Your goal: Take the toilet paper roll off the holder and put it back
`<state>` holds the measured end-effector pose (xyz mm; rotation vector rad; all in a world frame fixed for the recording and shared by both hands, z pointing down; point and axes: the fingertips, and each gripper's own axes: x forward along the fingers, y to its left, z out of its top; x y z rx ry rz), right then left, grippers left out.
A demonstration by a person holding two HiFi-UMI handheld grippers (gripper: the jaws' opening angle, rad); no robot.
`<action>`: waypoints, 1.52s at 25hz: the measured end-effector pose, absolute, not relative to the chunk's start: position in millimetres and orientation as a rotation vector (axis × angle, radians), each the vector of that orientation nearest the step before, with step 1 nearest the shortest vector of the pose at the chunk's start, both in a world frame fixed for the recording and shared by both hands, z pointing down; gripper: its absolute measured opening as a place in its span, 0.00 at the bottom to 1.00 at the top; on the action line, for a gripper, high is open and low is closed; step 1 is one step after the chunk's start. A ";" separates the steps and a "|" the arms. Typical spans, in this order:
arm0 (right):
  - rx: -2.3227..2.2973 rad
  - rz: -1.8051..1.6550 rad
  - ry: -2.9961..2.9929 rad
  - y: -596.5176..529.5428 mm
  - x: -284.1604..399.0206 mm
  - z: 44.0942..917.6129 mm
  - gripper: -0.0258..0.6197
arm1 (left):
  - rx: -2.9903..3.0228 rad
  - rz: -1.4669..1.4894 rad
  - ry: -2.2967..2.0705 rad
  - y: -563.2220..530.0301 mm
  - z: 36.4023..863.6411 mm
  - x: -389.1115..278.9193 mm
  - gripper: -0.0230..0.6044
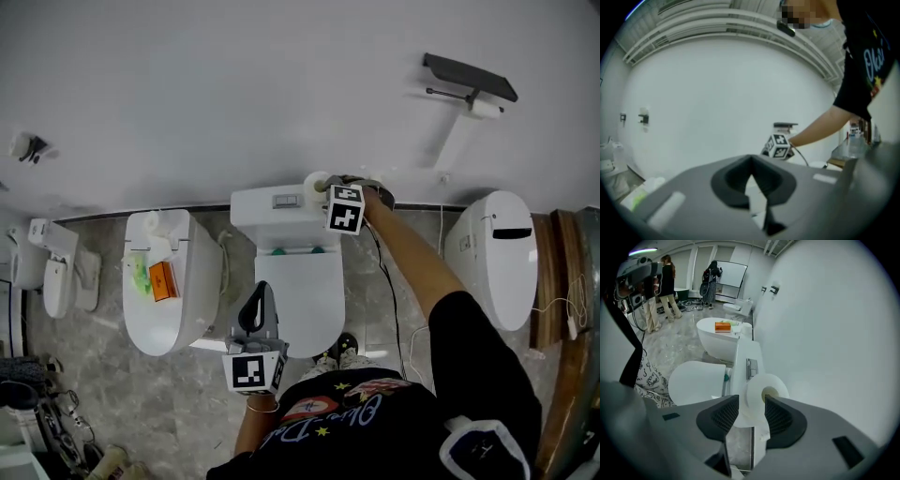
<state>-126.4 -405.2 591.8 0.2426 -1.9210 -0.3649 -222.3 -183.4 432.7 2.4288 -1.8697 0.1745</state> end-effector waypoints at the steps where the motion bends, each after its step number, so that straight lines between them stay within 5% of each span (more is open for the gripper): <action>1: 0.236 -0.363 -1.912 -409.7 -128.5 596.7 0.28 | 2.415 0.173 -1.870 -185.5 435.8 -225.5 0.03; 15: 0.047 -0.332 -1.799 -424.9 -143.5 626.8 0.29 | 2.341 0.185 -1.865 -196.0 452.3 -245.7 0.03; 25: 0.838 0.065 -2.581 -370.1 -105.7 504.2 0.28 | 2.424 0.098 -1.936 -204.3 417.3 -246.6 0.03; 38: 1.509 0.057 -2.906 -246.1 -18.6 408.6 0.28 | 2.556 -0.034 -1.859 -196.2 382.7 -205.6 0.03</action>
